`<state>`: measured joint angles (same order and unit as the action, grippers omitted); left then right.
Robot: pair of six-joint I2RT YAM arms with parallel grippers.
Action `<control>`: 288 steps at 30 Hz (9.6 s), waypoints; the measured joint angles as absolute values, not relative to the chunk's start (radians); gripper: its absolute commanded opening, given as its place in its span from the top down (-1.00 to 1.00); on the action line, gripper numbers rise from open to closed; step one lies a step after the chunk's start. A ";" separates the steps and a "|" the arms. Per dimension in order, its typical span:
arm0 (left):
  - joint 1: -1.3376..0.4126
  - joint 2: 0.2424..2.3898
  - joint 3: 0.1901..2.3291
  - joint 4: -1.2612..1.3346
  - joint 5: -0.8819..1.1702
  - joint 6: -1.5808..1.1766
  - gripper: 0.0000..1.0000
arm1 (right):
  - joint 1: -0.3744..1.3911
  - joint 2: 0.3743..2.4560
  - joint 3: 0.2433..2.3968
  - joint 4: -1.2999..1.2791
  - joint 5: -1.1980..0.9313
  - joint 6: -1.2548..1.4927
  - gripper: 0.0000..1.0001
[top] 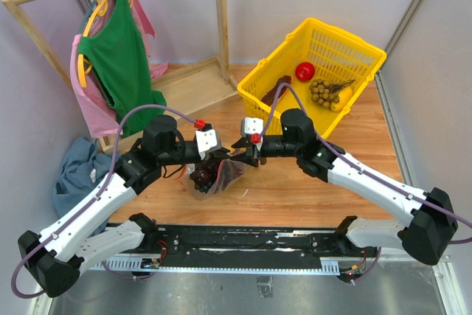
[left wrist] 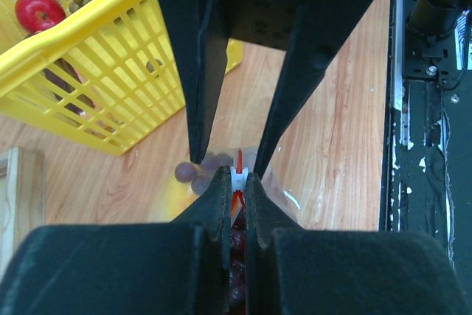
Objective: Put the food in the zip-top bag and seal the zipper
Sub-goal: Zip the zipper food storage bag at the center of the board.
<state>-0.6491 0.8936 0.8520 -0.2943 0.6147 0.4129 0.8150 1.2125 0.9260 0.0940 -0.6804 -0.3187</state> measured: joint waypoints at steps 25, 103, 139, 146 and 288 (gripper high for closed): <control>-0.638 0.875 0.852 -0.300 0.557 0.402 0.99 | 0.796 1.187 0.887 0.183 -0.635 -0.248 0.97; -0.637 0.882 0.852 -0.327 0.579 0.398 1.00 | 0.783 1.222 0.945 0.073 -0.780 -0.369 0.58; -0.637 0.879 0.839 -0.253 0.517 0.321 -0.10 | 0.783 1.208 0.916 0.165 -0.728 -0.284 0.99; -0.637 0.881 0.841 -0.241 0.540 0.352 -0.19 | 0.783 1.182 0.904 0.167 -0.703 -0.285 0.99; -0.636 0.951 0.916 -0.346 0.562 0.418 0.99 | 0.735 1.296 0.981 0.133 -0.818 -0.314 0.37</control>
<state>-0.6361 0.9508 0.9161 -0.3462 0.5625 0.4183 0.7349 1.2964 0.9813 0.1333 -0.8185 -0.3141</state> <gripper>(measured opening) 0.049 0.325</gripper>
